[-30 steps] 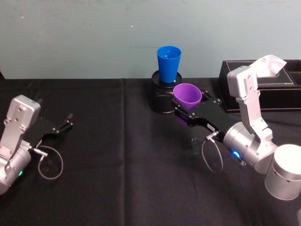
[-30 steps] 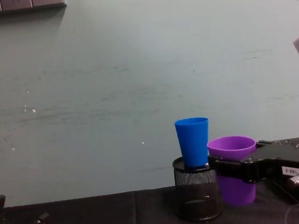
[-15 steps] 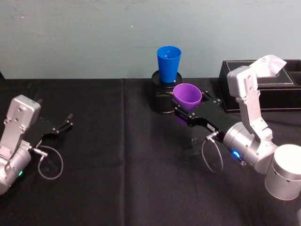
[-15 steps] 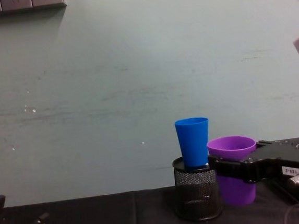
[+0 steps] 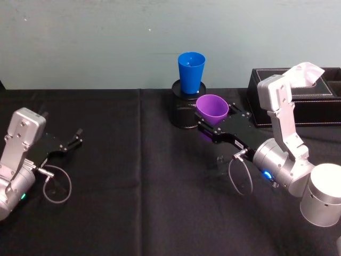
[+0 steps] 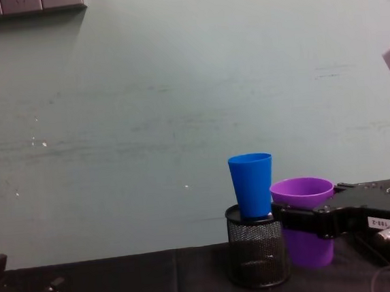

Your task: Pick up one cup with a gripper and tap it against the other cup.

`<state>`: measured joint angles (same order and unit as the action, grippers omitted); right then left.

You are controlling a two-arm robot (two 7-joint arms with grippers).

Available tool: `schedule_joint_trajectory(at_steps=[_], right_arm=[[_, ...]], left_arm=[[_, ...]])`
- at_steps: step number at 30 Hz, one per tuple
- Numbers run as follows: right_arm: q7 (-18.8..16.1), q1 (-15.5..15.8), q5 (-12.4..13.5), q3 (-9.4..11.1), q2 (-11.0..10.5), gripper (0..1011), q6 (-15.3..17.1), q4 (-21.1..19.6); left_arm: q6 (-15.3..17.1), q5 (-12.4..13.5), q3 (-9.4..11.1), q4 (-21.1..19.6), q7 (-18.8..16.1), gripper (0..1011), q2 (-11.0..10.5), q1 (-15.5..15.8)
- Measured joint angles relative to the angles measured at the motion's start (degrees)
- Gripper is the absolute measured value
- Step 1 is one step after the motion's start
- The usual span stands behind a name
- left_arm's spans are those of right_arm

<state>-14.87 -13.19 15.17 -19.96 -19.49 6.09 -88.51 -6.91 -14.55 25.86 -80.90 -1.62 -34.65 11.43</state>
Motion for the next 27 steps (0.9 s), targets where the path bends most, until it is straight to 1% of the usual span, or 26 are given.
schedule_joint_trajectory(at_steps=[27], right_arm=[[0.00,0.00,0.00,0.00,0.00,724,0.00,0.00]], left_arm=[[0.00,0.00,0.00,0.00,0.00,1000,0.00,0.00]])
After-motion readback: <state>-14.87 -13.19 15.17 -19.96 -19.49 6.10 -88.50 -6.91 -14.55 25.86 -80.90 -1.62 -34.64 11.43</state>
